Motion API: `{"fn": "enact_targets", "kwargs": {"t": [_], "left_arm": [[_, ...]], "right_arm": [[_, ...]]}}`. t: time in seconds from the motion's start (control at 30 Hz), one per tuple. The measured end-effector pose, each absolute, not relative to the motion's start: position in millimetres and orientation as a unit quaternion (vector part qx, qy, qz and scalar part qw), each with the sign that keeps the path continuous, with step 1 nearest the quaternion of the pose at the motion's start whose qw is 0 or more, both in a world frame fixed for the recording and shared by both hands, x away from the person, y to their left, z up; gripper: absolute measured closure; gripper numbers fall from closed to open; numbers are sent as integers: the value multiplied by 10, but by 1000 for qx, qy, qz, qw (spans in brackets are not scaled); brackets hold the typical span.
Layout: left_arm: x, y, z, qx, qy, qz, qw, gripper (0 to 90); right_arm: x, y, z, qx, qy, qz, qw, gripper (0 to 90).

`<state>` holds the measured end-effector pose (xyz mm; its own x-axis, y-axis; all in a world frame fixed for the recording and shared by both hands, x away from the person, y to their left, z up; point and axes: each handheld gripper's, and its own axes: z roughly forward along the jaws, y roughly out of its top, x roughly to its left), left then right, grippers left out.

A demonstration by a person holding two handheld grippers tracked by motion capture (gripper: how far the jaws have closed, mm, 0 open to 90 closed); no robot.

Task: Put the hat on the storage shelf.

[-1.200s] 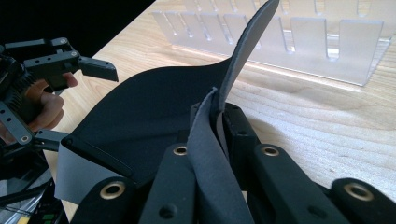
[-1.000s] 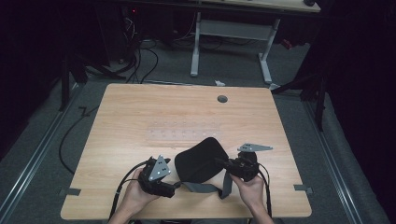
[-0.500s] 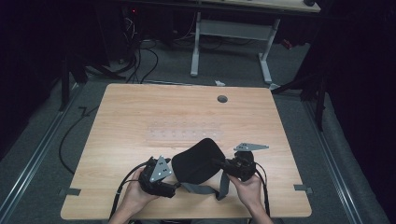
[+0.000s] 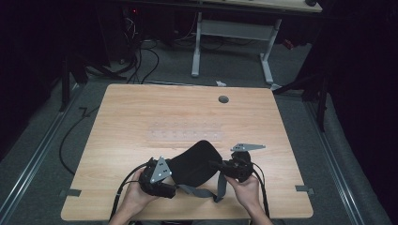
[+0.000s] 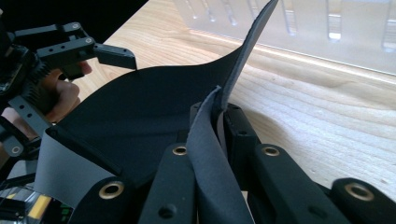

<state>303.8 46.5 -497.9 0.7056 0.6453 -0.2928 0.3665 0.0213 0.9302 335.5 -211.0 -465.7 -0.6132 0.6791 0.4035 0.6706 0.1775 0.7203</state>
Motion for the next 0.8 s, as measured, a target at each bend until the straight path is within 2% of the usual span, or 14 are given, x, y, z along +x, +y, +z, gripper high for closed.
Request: {"fn": "enact_targets", "kwargs": {"t": [0.1, 0.2, 0.23, 0.33, 0.53, 0.73, 0.8], "left_arm": [[3028, 454, -4982, 691, 363, 114, 615, 186], [3020, 455, -4982, 691, 361, 114, 616, 262], [3019, 462, -4978, 692, 359, 113, 616, 262], [3010, 471, -4968, 690, 358, 110, 619, 378], [3007, 495, -4944, 686, 354, 109, 626, 478], [3007, 511, -4912, 696, 345, 101, 621, 640], [3007, 518, -4901, 704, 340, 94, 616, 663]], "right_arm": [[3355, -2094, -4653, 437, 767, 470, 1, 837], [3356, -2074, -4650, 435, 765, 474, -4, 835], [3356, -2074, -4650, 435, 765, 474, -4, 835], [3363, -2058, -4654, 433, 762, 481, -11, 832], [3367, -2037, -4656, 429, 761, 486, -15, 828], [3390, -2028, -4653, 426, 758, 493, -25, 806], [3393, -2027, -4655, 426, 758, 493, -25, 800]]}}
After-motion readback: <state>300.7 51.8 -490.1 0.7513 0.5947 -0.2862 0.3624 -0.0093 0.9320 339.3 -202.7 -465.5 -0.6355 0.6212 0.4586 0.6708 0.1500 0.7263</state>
